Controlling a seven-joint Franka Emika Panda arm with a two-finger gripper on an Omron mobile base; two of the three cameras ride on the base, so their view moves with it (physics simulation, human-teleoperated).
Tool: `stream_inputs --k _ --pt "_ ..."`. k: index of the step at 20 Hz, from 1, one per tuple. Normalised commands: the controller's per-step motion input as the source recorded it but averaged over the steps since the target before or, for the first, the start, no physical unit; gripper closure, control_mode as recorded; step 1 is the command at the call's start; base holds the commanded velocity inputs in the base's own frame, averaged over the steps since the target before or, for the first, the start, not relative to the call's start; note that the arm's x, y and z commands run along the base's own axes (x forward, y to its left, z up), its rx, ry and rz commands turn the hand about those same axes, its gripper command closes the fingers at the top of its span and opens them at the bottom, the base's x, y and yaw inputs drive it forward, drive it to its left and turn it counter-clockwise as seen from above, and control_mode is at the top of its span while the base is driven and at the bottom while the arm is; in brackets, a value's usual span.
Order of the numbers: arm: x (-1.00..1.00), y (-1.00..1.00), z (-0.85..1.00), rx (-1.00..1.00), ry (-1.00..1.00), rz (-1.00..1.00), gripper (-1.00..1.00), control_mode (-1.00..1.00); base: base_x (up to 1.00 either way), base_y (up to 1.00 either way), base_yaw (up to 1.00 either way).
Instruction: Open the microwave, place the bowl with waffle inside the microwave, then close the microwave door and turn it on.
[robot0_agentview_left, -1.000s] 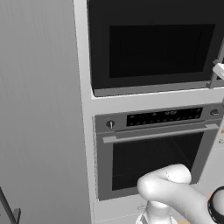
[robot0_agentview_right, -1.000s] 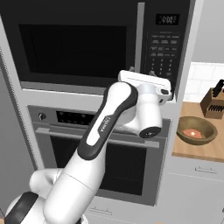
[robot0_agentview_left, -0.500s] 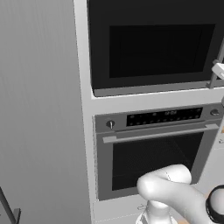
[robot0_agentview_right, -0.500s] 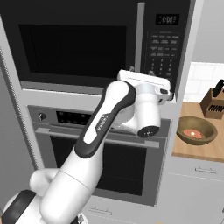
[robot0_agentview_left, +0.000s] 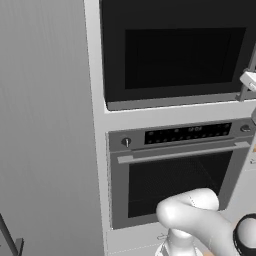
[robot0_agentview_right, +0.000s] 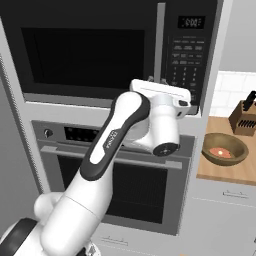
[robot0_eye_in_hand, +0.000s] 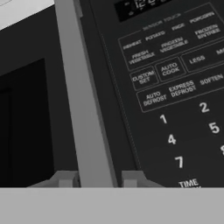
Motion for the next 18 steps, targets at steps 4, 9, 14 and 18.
stream_inputs --k 4,9,14,18 --pt "-0.74 0.00 0.00 0.00 -0.07 0.01 1.00 -1.00 0.00 0.00 0.00" --pt "-0.99 0.06 0.05 0.00 -0.10 0.01 1.00 -1.00 0.00 0.00 0.00" --pt "-1.00 0.22 0.10 0.00 -0.01 -0.01 1.00 -1.00 0.00 0.00 0.00" --pt "-1.00 0.28 0.28 0.00 0.00 -0.05 1.00 -1.00 0.00 0.00 0.00"
